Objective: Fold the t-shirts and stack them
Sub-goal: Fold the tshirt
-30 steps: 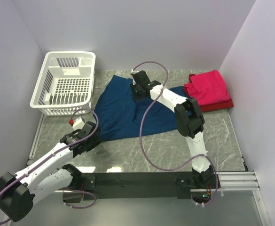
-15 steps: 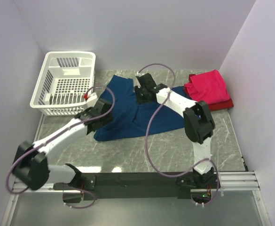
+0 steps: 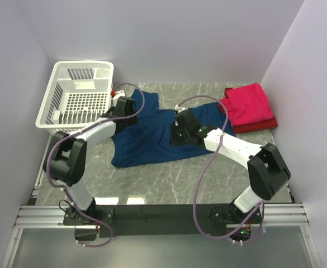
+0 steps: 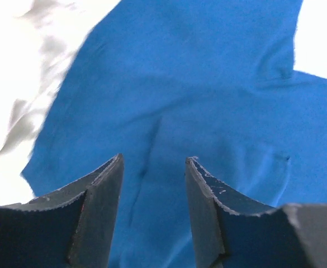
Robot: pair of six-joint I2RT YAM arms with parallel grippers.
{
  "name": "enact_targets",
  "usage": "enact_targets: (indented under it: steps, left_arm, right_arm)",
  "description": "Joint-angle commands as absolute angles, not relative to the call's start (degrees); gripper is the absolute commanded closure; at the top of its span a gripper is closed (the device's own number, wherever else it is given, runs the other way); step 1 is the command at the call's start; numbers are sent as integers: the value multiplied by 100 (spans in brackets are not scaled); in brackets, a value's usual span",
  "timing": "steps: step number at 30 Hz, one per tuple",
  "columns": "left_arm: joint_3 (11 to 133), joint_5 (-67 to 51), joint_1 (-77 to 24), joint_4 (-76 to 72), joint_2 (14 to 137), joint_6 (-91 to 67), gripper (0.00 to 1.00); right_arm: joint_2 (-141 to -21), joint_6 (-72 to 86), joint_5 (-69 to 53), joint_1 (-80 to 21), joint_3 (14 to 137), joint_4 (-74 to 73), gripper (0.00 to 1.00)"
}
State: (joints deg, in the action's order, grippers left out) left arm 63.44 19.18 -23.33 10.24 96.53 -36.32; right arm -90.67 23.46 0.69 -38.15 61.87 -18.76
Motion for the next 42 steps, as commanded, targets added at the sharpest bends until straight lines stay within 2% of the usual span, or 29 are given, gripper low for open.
enact_targets:
  steps: [1, 19, 28, 34, 35, 42]
  left_arm:
    - [6890, 1573, -2382, 448, 10158, -3068, 47]
    - [7216, 1195, -2171, 246, 11153, -2795, 59]
    - [7242, 1142, -2171, 246, 11320, -2856, 76]
    - [7277, 1318, -2162, 343, 11268, -2927, 94]
    - [7286, 1336, -2162, 360, 11259, -2927, 99]
    - [7339, 1591, -2136, 448, 10882, -2927, 100]
  right_arm:
    - [-8737, 2610, 184, -3893, 5907, -1521, 59]
    - [-8314, 2680, 431, -4148, 5344, -1679, 59]
    - [-8402, 2742, 448, -4192, 5133, -1573, 59]
    - [-8464, 2795, 448, -4245, 5071, -1529, 59]
    - [-8490, 2795, 457, -4245, 5071, -1529, 59]
    - [-8648, 2795, 475, -4263, 5133, -1503, 59]
